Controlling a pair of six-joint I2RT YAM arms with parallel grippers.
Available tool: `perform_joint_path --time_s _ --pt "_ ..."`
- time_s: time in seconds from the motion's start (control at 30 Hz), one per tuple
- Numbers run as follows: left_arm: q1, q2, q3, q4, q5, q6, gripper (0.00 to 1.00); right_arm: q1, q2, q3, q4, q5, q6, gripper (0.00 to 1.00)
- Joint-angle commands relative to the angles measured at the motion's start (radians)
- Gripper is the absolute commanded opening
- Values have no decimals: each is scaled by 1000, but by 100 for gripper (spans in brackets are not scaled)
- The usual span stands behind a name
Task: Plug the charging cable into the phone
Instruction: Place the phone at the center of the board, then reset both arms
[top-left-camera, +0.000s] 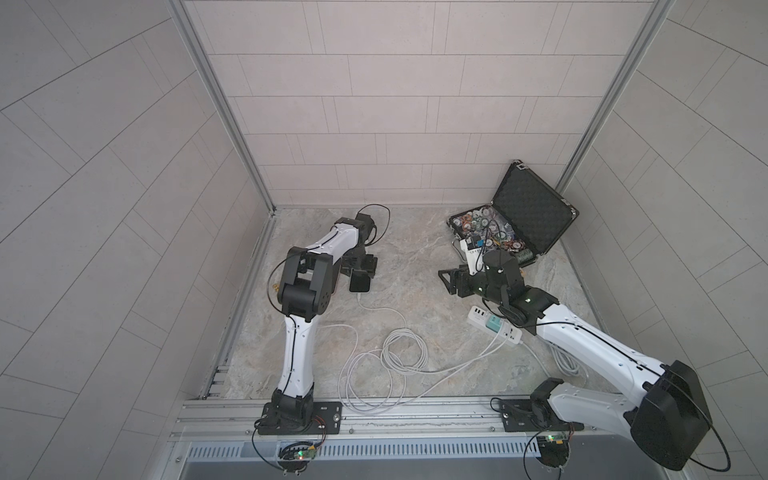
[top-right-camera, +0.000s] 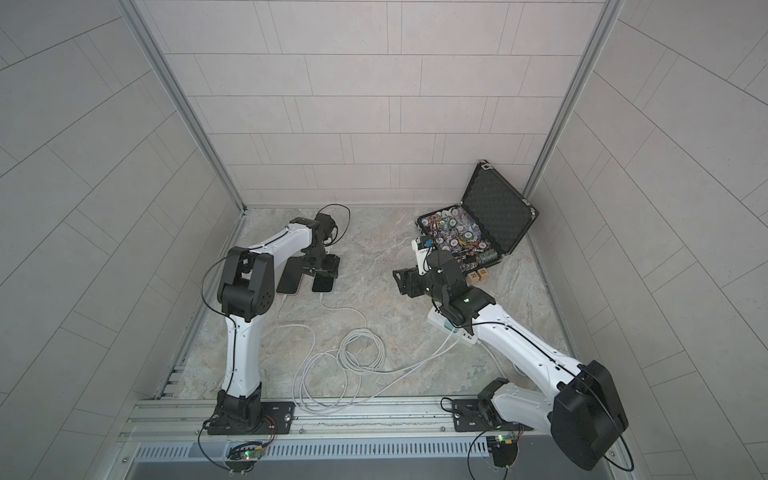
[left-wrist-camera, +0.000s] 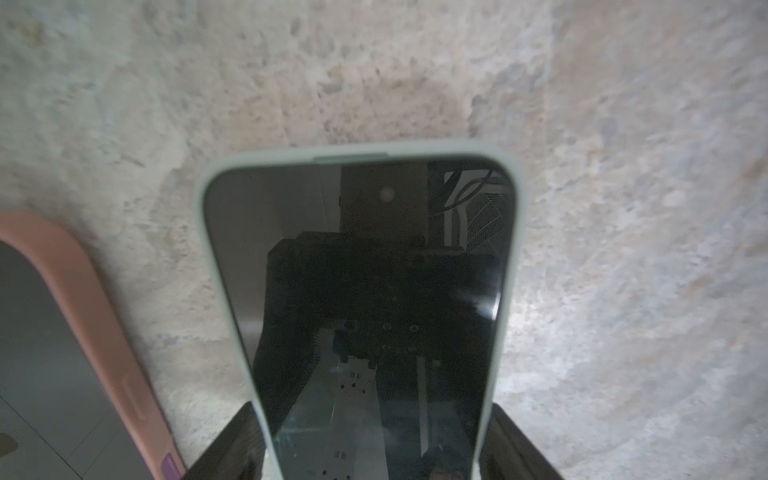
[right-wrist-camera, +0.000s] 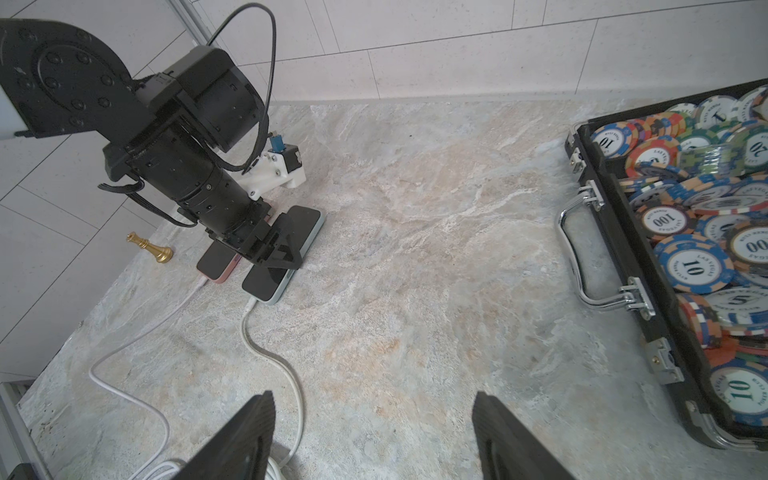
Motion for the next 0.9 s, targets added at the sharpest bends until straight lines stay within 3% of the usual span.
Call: perform_joint_path --time_s 0.0,0.33,0.5,0.67,0.87 --pt "-1 22 29 -48 36 -9 65 -4 -16 -6 -9 6 -14 78" --pt "0 6 37 -59 37 -12 99 -4 -30 -11 -24 48 -16 78" --pt "3 -45 60 -67 45 -14 100 -6 -55 -12 -39 118 -27 79" --pt "13 -200 45 -1 10 -58 100 -23 -127 -42 -56 400 -15 87" --pt "68 -494 -205 315 -49 -80 100 -106 -245 -127 -21 558 -172 100"
